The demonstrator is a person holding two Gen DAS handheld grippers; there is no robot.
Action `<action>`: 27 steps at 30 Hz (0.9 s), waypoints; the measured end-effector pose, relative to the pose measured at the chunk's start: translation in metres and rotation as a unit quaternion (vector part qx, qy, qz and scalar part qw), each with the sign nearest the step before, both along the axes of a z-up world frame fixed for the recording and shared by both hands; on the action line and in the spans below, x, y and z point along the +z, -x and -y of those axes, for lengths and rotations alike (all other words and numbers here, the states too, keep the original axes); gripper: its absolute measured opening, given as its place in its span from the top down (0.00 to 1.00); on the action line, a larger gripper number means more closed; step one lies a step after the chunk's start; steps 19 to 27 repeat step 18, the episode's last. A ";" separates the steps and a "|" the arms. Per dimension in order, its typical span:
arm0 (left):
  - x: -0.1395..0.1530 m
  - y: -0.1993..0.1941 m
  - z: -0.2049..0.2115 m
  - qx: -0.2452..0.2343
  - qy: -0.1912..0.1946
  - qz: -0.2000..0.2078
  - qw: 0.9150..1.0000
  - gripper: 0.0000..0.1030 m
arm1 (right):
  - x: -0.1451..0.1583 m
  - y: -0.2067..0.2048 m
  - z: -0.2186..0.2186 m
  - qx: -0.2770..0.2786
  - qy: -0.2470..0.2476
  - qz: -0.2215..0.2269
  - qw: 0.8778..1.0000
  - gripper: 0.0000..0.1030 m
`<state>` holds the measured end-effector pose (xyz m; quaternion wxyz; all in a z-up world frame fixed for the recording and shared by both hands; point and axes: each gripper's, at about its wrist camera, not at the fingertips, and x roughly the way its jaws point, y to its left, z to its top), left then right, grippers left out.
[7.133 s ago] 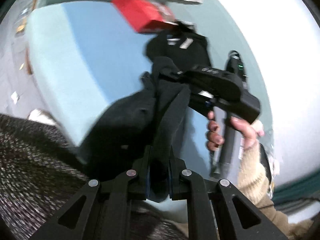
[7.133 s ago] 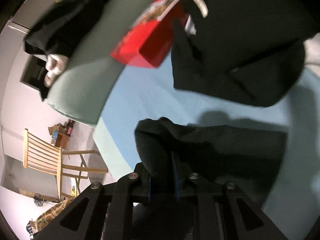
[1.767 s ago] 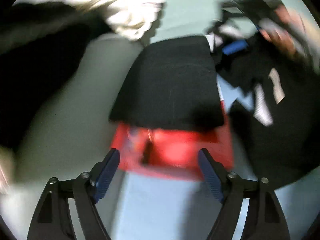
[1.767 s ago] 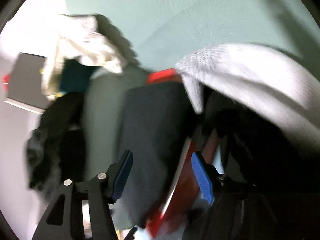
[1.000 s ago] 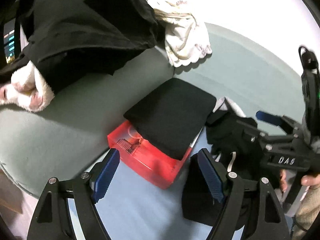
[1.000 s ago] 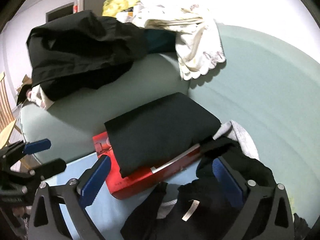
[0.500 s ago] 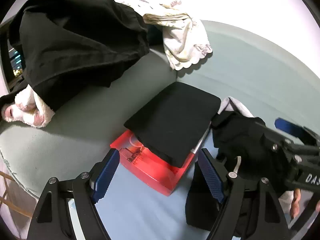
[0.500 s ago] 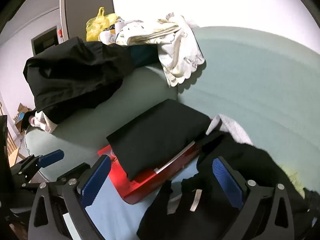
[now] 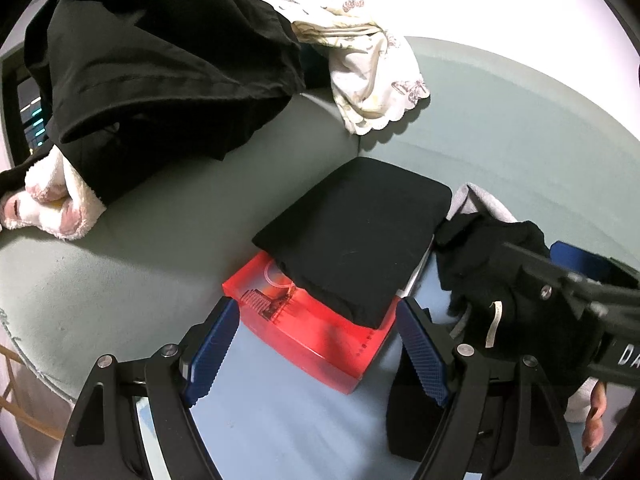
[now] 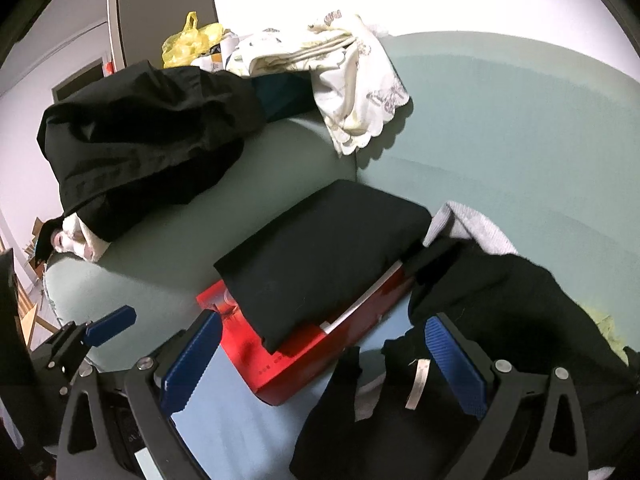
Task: Fold clothes
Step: 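Open both grippers and release the folded black garment on the red box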
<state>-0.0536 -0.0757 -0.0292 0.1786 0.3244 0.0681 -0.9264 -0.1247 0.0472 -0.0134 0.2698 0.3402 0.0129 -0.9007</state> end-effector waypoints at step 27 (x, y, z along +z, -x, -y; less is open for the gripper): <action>-0.008 -0.004 0.006 0.012 -0.009 0.011 1.000 0.22 | -0.012 -0.008 0.006 0.010 -0.004 0.025 1.000 0.00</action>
